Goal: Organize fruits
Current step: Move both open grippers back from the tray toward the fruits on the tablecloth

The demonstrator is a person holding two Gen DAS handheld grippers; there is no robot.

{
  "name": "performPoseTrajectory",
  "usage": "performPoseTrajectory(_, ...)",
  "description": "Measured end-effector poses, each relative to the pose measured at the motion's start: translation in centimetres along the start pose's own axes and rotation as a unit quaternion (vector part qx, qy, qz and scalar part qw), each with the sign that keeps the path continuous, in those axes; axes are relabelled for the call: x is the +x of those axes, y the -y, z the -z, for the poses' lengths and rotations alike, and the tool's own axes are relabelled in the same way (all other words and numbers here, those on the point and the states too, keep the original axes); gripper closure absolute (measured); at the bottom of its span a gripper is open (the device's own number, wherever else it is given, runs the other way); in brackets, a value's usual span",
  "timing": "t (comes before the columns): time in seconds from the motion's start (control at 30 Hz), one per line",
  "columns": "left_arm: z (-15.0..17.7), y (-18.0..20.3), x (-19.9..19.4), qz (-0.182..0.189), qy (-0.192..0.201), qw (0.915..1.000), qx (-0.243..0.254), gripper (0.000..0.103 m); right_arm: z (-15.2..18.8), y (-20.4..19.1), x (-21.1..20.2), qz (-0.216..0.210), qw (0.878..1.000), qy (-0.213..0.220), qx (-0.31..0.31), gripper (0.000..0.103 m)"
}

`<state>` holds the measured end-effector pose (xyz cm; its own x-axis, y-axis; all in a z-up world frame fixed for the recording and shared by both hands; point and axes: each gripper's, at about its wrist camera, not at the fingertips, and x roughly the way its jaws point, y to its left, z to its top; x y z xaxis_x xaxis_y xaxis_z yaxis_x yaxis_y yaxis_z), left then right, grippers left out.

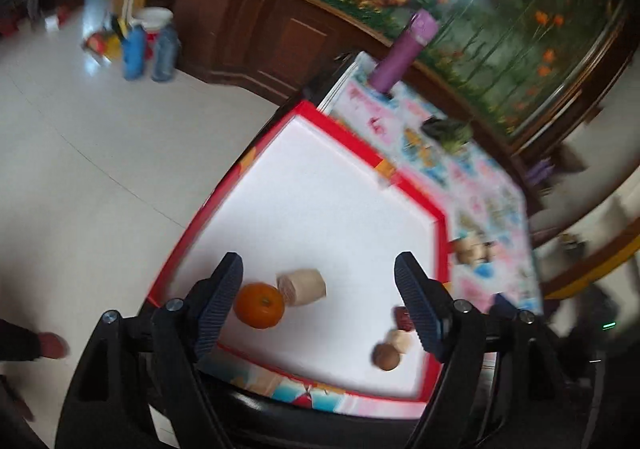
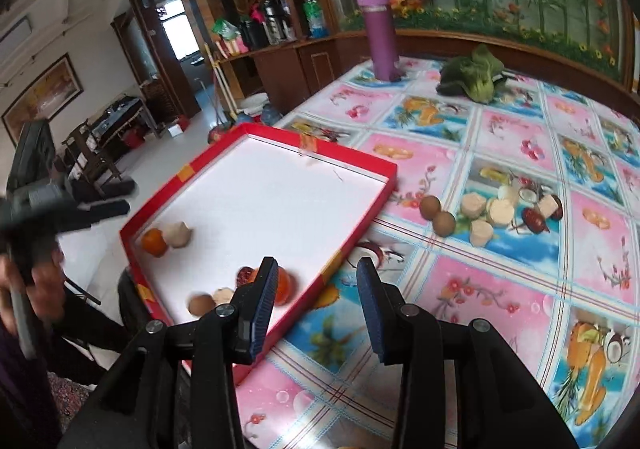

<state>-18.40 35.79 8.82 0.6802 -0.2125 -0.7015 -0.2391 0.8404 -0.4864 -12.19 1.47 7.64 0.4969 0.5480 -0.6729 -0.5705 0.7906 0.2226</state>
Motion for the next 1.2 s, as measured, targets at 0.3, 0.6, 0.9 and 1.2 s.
performPoseTrajectory(0.3, -4.6, -7.9, -9.7, 0.045, 0.051, 0.9975, -0.022, 0.006, -0.5, -0.8, 0.3, -0.017, 1.0, 0.0, -0.007, 0.062)
performPoseTrajectory(0.6, -4.3, -8.2, -10.3, 0.037, 0.067, 0.9969, -0.019, 0.006, -1.1, -0.3, -0.1, 0.0, 1.0, 0.011, -0.01, 0.062)
performPoseTrajectory(0.9, -3.2, -3.6, -7.6, 0.004, 0.056, 0.9968, 0.057, 0.005, -0.8, 7.8, -1.5, 0.084, 0.996, 0.015, 0.041, 0.062)
performPoseTrajectory(1.2, 1.0, 7.1, -1.0, -0.024, 0.049, 0.9789, 0.197, 0.005, -0.2, 12.3, 1.0, 0.11, 0.992, -0.025, 0.054, 0.062)
